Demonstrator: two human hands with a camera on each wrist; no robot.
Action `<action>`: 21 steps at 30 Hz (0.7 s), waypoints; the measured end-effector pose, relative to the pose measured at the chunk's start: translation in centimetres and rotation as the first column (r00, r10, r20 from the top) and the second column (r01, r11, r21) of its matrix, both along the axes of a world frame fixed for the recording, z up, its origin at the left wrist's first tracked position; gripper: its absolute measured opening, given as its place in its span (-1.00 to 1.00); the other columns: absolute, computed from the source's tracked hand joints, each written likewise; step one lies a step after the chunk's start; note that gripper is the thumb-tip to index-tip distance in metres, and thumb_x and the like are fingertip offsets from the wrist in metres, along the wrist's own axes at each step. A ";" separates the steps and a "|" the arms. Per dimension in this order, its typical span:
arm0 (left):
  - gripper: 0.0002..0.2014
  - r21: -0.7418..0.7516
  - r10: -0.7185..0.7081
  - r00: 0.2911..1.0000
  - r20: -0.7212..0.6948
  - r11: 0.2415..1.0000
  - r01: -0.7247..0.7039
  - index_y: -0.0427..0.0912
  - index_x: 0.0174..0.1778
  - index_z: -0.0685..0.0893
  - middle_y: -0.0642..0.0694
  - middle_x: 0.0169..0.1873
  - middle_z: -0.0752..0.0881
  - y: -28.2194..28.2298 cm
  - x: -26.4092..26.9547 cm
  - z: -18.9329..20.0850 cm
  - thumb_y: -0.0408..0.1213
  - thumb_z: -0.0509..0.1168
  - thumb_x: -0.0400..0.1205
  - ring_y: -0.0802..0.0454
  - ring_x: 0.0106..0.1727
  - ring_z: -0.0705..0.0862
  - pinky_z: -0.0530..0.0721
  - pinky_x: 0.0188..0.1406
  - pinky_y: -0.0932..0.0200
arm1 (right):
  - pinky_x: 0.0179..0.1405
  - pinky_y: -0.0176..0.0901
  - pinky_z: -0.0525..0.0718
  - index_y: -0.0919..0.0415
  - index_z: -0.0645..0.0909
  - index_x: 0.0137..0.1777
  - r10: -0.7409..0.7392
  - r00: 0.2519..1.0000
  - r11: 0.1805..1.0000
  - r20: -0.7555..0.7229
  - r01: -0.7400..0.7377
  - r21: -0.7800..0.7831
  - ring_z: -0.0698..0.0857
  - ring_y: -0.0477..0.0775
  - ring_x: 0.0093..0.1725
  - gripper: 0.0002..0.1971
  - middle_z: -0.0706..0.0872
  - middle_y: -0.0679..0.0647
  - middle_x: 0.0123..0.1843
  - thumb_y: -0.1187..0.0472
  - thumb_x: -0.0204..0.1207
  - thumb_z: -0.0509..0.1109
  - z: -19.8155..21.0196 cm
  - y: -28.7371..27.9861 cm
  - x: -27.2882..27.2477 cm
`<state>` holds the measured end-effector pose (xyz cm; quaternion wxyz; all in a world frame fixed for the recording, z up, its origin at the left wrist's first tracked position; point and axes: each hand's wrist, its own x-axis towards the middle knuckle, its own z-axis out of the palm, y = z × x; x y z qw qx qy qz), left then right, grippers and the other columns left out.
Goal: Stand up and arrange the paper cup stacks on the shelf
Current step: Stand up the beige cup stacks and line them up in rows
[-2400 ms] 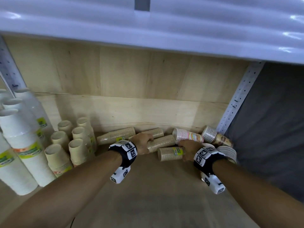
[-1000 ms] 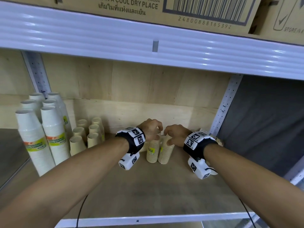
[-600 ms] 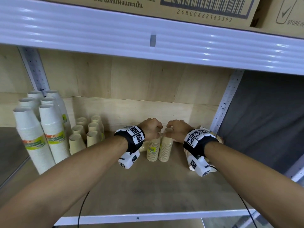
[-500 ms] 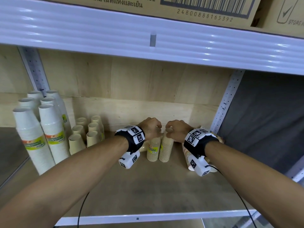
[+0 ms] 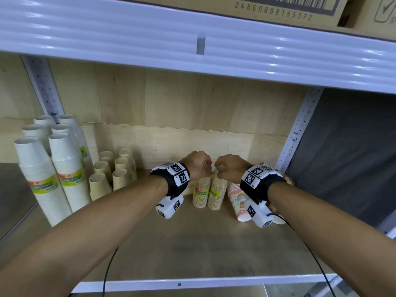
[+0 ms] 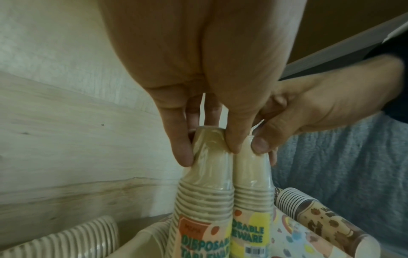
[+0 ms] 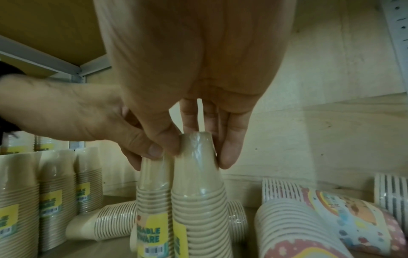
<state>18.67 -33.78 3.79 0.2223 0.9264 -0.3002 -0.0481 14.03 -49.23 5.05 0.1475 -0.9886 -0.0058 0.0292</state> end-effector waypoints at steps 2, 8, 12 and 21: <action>-0.60 -0.009 -0.001 1.000 -0.007 1.000 0.001 -0.22 0.33 0.68 -0.15 0.26 0.70 0.0 0.0 0.0 -0.13 0.41 0.60 -0.07 0.22 0.67 0.65 0.15 0.09 | 0.09 -0.13 0.61 0.11 0.59 0.32 -0.037 0.999 0.999 -0.001 0.037 0.008 0.64 0.12 0.20 -0.60 0.65 0.10 0.27 0.05 0.48 0.43 -0.1 -0.2 0.1; -0.58 -0.020 -0.013 0.999 -0.030 1.000 0.013 -0.20 0.39 0.65 -0.13 0.30 0.68 0.0 0.1 0.1 -0.17 0.41 0.61 -0.04 0.28 0.64 0.51 0.04 0.26 | -0.21 -0.17 0.57 0.20 0.68 0.11 -0.119 0.993 0.993 0.001 0.119 0.016 0.69 0.11 0.02 -0.63 0.72 0.14 0.10 -0.04 0.43 0.47 -0.2 0.0 0.5; -0.61 -0.029 -0.001 0.999 -0.039 1.000 0.000 -0.20 0.32 0.70 -0.15 0.24 0.70 -0.1 0.2 0.0 -0.19 0.42 0.57 -0.06 0.20 0.67 0.59 0.04 0.21 | -0.06 -0.15 0.66 0.21 0.72 0.16 -0.062 0.998 0.998 -0.012 0.062 0.005 0.70 0.12 0.10 -0.67 0.73 0.13 0.14 0.08 0.44 0.47 0.1 0.2 0.4; -0.64 0.041 0.023 0.999 -0.047 0.999 -0.021 -0.15 0.21 0.72 -0.09 0.19 0.67 -0.1 0.1 1.1 -0.20 0.49 0.50 -0.05 0.10 0.68 0.73 0.02 0.09 | -0.08 -0.16 0.64 0.21 0.69 0.22 -0.015 1.000 1.000 -0.016 0.016 0.025 0.66 0.06 0.05 -0.62 0.71 0.11 0.15 0.06 0.44 0.47 0.6 0.4 0.1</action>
